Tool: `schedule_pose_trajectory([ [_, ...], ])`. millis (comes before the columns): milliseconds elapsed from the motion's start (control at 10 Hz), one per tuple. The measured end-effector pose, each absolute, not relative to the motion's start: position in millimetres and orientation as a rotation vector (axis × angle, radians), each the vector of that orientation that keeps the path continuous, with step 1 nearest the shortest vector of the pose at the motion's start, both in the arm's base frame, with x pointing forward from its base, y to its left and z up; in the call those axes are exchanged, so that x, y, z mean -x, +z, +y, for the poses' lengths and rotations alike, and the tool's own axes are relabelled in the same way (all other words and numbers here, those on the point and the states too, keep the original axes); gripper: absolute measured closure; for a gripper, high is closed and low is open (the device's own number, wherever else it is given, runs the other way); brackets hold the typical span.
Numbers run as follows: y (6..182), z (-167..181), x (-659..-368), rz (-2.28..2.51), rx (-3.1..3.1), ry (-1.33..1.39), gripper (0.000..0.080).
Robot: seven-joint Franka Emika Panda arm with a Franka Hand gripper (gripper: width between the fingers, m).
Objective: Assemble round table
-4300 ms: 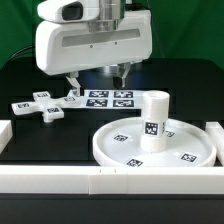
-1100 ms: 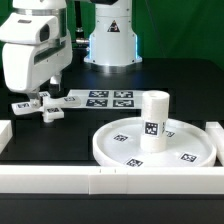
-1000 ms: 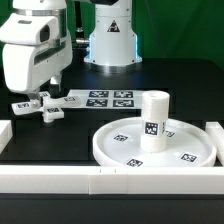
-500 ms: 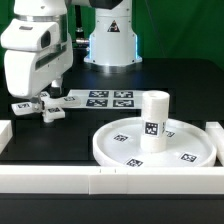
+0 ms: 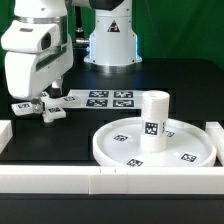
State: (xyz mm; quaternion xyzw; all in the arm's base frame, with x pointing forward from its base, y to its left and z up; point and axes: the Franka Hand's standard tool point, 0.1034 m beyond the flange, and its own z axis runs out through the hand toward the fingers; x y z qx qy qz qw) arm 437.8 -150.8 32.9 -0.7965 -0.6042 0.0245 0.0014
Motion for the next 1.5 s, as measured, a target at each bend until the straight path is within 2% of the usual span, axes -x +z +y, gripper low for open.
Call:
schedule_pose_trajectory([
  [900, 22.8, -152.0, -430.7, -1.879, 2.492, 0.1, 0.0151],
  [1000, 22.8, -151.6, -430.8, -1.877, 2.493, 0.1, 0.0274],
  [1100, 22.9, -151.7, -430.9, -1.877, 2.494, 0.099, 0.0356],
  [1500, 25.7, -149.6, -431.5, -1.864, 2.49, 0.109, 0.0356],
])
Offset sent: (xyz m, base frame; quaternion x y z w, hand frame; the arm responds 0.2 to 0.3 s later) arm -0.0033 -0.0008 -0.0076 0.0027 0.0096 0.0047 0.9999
